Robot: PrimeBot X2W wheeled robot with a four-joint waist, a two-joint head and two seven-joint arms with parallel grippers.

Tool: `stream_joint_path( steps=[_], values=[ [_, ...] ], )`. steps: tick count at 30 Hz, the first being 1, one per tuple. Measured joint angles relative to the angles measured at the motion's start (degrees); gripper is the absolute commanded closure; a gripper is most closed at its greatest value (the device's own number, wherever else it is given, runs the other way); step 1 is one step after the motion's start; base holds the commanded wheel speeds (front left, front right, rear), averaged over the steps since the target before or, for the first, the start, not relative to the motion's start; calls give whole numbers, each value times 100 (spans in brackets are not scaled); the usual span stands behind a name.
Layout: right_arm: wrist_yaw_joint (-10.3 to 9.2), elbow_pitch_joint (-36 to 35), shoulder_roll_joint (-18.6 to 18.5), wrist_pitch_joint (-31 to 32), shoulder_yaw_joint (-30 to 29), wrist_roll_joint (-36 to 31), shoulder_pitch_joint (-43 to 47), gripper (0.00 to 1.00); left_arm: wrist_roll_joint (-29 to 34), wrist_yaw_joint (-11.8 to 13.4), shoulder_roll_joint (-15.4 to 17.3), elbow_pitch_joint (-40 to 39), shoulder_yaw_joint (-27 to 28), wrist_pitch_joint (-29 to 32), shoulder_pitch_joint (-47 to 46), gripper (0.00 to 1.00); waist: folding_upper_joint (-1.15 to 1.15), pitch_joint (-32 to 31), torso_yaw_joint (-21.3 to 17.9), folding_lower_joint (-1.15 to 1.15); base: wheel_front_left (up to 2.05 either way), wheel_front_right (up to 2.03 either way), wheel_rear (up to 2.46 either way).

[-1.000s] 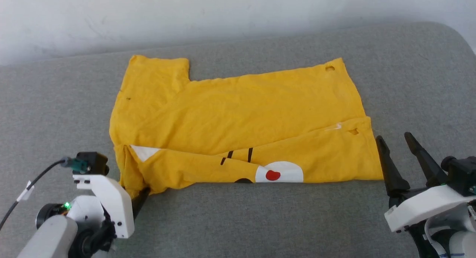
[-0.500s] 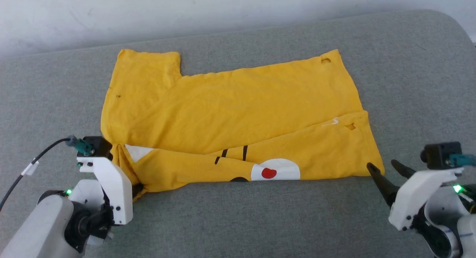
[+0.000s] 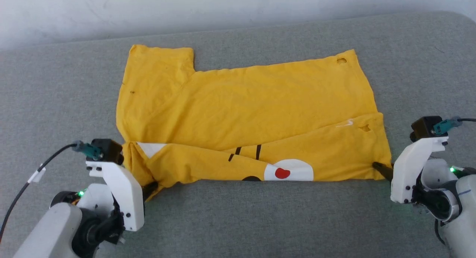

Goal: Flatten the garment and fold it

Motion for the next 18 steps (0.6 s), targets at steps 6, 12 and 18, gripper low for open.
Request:
stream_joint_path(
  steps=[6,12,18],
  values=[
    [-3,-115,-116,-156,175,186,-1,100,37,58,21,-348,-35,-57,249,100,0,-149,44,1,0,0,0],
    [3,-1120,-278,-271,30,149,499,100,121,326,336,-905,191,-202,780,100,0,-478,41,1,0,0,0],
    [3,-2183,-307,88,-490,107,1649,100,140,715,599,-1552,385,-232,1665,100,0,-853,29,-1,0,0,0]
  ],
)
